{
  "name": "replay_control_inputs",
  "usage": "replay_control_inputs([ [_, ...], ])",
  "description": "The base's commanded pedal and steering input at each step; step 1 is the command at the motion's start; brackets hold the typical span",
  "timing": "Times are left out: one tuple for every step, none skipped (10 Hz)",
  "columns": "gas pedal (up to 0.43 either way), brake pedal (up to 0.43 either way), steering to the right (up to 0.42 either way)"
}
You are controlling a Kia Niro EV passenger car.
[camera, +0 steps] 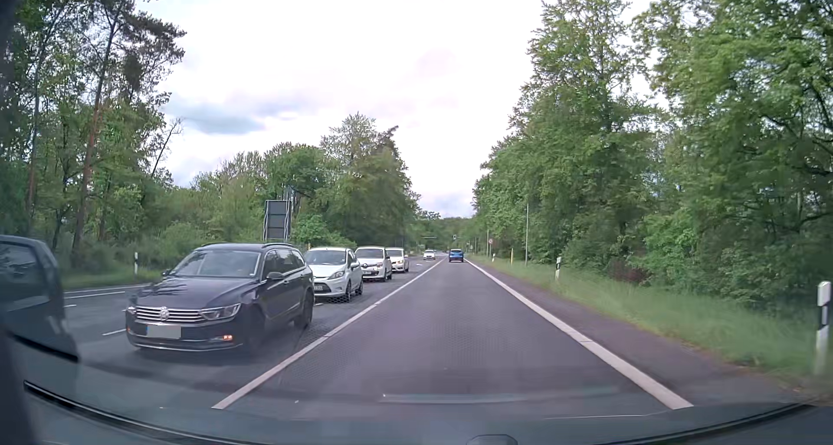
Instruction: Follow the waypoints while adhering to traffic rules and regulations
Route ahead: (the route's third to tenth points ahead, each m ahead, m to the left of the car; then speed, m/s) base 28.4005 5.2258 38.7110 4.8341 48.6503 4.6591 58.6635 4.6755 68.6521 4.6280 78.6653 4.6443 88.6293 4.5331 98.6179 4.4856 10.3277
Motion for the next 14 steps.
replay_control_inputs([
  [0.461, 0.000, 0.017],
  [0.469, 0.000, 0.015],
  [0.469, 0.000, 0.011],
  [0.480, 0.000, 0.006],
  [0.500, 0.000, 0.003],
  [0.500, 0.000, 0.003],
  [0.512, 0.000, 0.003],
  [0.512, 0.000, 0.001],
  [0.520, 0.000, 0.000],
  [0.520, 0.000, -0.001],
  [0.531, 0.000, -0.003],
  [0.539, 0.000, -0.006],
  [0.539, 0.000, -0.005],
  [0.539, 0.000, -0.005],
])
